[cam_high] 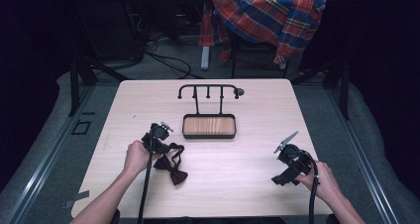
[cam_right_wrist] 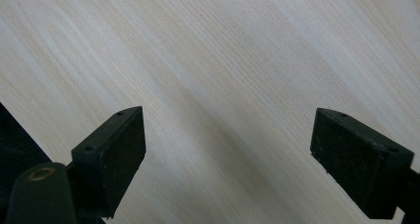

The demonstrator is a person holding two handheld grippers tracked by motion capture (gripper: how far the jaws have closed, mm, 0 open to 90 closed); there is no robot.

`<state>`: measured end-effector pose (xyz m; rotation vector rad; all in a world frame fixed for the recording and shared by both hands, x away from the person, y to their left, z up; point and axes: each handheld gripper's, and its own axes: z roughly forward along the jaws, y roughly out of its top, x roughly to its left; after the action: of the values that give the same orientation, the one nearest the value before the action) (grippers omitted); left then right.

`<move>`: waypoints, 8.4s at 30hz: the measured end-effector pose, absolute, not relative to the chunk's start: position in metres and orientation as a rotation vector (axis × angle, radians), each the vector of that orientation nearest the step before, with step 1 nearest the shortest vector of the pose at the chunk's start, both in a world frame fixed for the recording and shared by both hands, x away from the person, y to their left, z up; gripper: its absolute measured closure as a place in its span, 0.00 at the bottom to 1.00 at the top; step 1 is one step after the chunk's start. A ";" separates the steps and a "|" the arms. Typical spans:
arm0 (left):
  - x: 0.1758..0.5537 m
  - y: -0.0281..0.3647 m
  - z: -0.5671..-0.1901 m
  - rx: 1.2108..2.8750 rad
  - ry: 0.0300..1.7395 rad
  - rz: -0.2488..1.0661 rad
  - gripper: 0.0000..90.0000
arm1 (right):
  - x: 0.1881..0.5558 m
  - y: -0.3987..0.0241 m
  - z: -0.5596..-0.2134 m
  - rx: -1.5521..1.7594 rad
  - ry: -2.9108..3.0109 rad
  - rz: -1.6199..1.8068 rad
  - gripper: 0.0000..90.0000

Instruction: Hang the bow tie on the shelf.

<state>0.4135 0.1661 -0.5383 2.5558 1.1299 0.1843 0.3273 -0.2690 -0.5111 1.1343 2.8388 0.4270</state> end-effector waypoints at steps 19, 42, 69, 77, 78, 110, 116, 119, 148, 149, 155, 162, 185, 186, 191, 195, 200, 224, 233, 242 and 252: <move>0.398 0.178 -0.510 2.450 1.081 0.270 0.96 | 0.328 -0.270 -0.510 1.113 2.842 0.396 0.15; 0.388 0.189 -0.485 2.357 1.065 0.355 0.96 | 0.327 -0.269 -0.511 1.128 2.836 0.404 0.15; 0.391 0.189 -0.464 2.296 1.052 0.409 0.96 | 0.327 -0.269 -0.511 1.122 2.834 0.404 0.15; 0.390 0.187 -0.454 2.283 1.026 0.438 0.96 | 0.326 -0.267 -0.511 1.126 2.823 0.413 0.15; 0.390 0.188 -0.452 2.283 1.022 0.434 0.96 | 0.325 -0.267 -0.510 1.127 2.824 0.409 0.15; 0.398 0.182 -0.416 2.254 0.945 0.465 0.96 | 0.327 -0.267 -0.508 1.111 2.811 0.386 0.15; 0.402 0.177 -0.412 2.262 0.929 0.468 0.96 | 0.326 -0.267 -0.508 1.108 2.815 0.401 0.15; 0.403 0.175 -0.409 2.260 0.921 0.471 0.96 | 0.327 -0.267 -0.508 1.108 2.818 0.403 0.15; 0.429 0.158 -0.388 2.224 0.903 0.483 0.96 | 0.327 -0.266 -0.507 1.099 2.822 0.393 0.15; 0.431 0.157 -0.387 2.221 0.906 0.481 0.96 | 0.326 -0.266 -0.507 1.098 2.823 0.394 0.15; 0.440 0.156 -0.387 2.215 0.926 0.488 0.96 | 0.326 -0.265 -0.508 1.098 2.825 0.403 0.15; 0.446 0.154 -0.388 2.216 0.939 0.484 0.96 | 0.326 -0.265 -0.507 1.093 2.829 0.399 0.15; 0.464 0.155 -0.401 2.191 1.000 0.492 0.96 | 0.326 -0.265 -0.506 1.087 2.833 0.385 0.15; 0.465 0.155 -0.402 2.187 1.003 0.494 0.96 | 0.326 -0.265 -0.506 1.087 2.833 0.385 0.15; 0.467 0.156 -0.406 2.170 1.020 0.505 0.96 | 0.326 -0.265 -0.506 1.084 2.830 0.380 0.15; 0.471 0.156 -0.411 2.163 1.037 0.498 0.96 | 0.326 -0.265 -0.506 1.088 2.833 0.386 0.15; 0.474 0.156 -0.417 2.154 1.053 0.487 0.96 | 0.325 -0.265 -0.507 1.091 2.834 0.388 0.15; 0.484 0.153 -0.443 2.111 1.099 0.430 0.95 | 0.326 -0.265 -0.509 1.099 2.846 0.390 0.15; 0.484 0.152 -0.445 2.121 1.098 0.413 0.89 | 0.326 -0.265 -0.507 1.083 2.844 0.371 0.15; 0.480 0.153 -0.444 2.146 1.103 0.411 0.70 | 0.326 -0.265 -0.508 1.089 2.849 0.388 0.15; 0.469 0.156 -0.440 2.165 1.100 0.459 0.35 | 0.325 -0.265 -0.507 1.086 2.842 0.378 0.15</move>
<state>0.4688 0.1560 -0.4400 2.1651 1.0995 0.4592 0.3255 -0.2649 -0.5071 1.0860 2.8416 0.3782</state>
